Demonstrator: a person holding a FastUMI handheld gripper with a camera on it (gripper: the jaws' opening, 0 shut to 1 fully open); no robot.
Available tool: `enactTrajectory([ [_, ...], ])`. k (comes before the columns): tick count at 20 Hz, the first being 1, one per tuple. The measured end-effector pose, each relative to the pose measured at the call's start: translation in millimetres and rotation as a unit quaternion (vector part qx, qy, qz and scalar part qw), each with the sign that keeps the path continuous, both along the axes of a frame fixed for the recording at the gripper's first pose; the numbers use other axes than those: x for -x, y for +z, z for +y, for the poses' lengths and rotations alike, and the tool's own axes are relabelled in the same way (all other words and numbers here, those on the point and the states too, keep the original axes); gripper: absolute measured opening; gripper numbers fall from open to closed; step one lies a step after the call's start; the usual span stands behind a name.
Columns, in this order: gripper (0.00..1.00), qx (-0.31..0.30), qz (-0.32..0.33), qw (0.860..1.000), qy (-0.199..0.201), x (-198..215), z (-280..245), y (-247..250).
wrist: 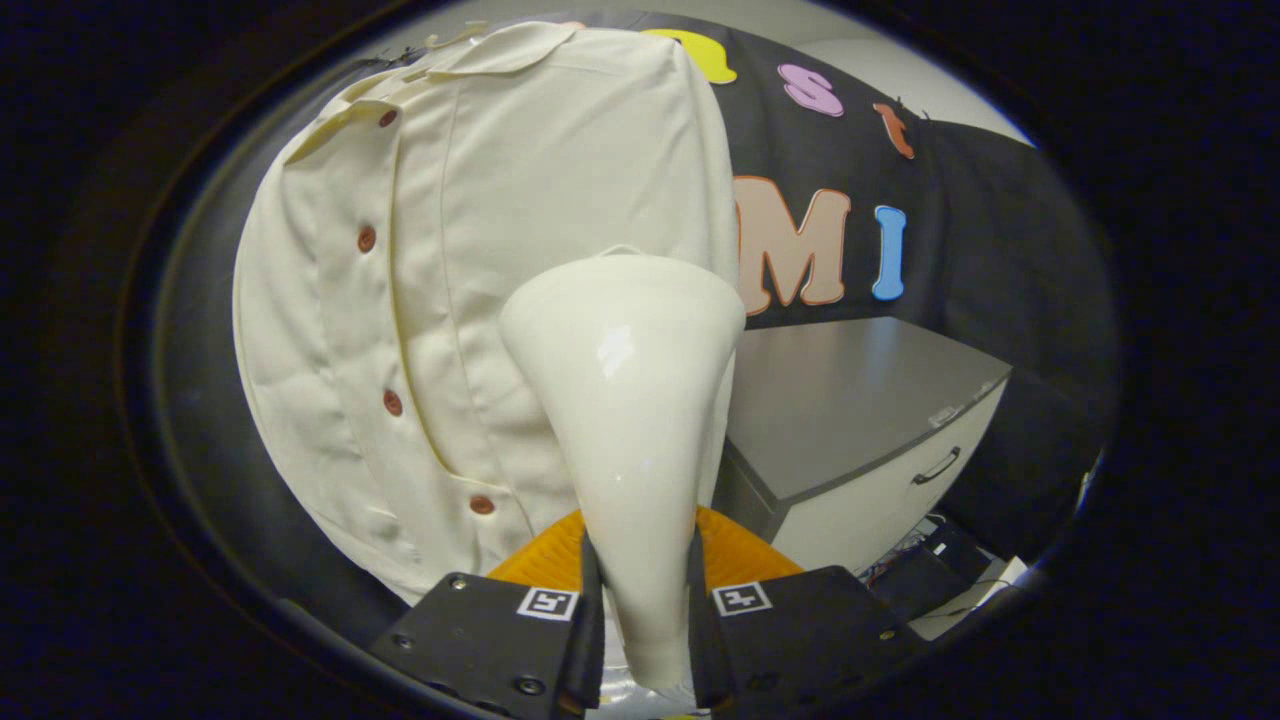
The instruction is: Iron the clothes twice with a garment steamer, once on the left side and once on the right side.
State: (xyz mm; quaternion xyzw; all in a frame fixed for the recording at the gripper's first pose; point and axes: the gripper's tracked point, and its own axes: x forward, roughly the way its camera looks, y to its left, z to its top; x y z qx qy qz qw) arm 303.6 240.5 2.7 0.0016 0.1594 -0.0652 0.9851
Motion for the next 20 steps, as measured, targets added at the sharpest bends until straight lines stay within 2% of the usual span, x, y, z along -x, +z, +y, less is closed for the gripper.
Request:
enactTrajectory([
  [11,0.35,0.002,0.044,0.999,0.007,5.4,-6.4,-94.7],
  [20,0.35,-0.009,0.101,0.995,-0.014,30.4,-10.0,-176.0],
])
